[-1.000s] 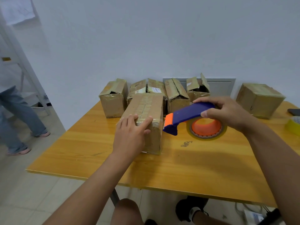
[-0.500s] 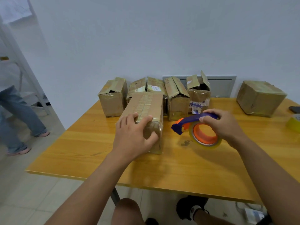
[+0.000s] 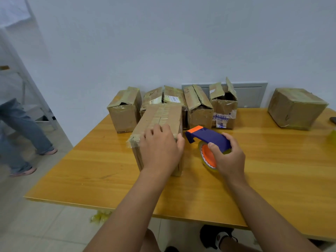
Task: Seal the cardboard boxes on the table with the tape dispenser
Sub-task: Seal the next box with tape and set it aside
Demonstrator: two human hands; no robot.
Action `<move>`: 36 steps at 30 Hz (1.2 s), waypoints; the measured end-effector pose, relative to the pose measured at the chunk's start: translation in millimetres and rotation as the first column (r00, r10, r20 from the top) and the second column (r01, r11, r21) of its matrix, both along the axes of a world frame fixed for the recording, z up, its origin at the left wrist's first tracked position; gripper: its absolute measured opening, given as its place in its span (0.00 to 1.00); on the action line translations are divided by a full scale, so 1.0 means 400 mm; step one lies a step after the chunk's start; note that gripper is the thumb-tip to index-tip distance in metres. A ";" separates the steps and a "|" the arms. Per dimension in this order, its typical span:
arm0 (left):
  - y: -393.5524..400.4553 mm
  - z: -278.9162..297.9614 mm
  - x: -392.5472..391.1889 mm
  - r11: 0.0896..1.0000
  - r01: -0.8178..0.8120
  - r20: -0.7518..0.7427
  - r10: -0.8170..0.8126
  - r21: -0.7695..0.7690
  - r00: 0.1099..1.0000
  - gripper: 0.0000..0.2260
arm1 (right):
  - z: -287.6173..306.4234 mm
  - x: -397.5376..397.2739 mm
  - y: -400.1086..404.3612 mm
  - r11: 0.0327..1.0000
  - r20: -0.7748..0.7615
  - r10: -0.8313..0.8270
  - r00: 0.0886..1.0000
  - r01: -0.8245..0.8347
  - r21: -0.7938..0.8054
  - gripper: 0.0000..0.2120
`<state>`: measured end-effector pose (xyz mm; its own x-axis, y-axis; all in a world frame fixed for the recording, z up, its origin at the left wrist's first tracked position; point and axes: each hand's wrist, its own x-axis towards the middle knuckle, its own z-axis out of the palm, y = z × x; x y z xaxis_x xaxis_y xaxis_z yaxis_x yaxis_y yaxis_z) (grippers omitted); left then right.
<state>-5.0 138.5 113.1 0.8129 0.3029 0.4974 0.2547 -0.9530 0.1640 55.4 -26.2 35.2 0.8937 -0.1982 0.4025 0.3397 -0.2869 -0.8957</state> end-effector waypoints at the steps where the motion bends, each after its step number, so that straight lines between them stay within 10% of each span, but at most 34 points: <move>1: -0.002 -0.009 0.000 1.000 0.000 0.001 0.000 0.022 1.000 0.18 | -0.009 -0.004 0.003 1.000 0.008 -0.009 1.000 0.009 0.003 0.26; 14: 0.023 -0.067 -0.005 0.989 0.086 0.084 -0.096 0.123 0.992 0.18 | -0.064 0.000 0.014 0.999 0.079 0.017 0.997 -0.014 -0.035 0.26; 22: 0.097 -0.018 -0.021 0.919 0.337 0.171 -0.305 -0.205 0.937 0.23 | -0.071 0.001 0.007 0.999 0.087 0.024 0.996 -0.021 -0.034 0.25; 28: 0.115 -0.044 0.001 0.913 0.360 0.231 -0.315 -0.190 0.921 0.09 | -0.069 -0.004 0.008 0.999 0.096 0.024 0.995 -0.021 -0.032 0.26; 36: 0.114 -0.103 0.017 0.934 0.354 0.327 -0.319 -0.052 0.889 0.17 | -0.074 -0.002 0.007 0.999 0.077 0.021 0.997 -0.018 -0.040 0.26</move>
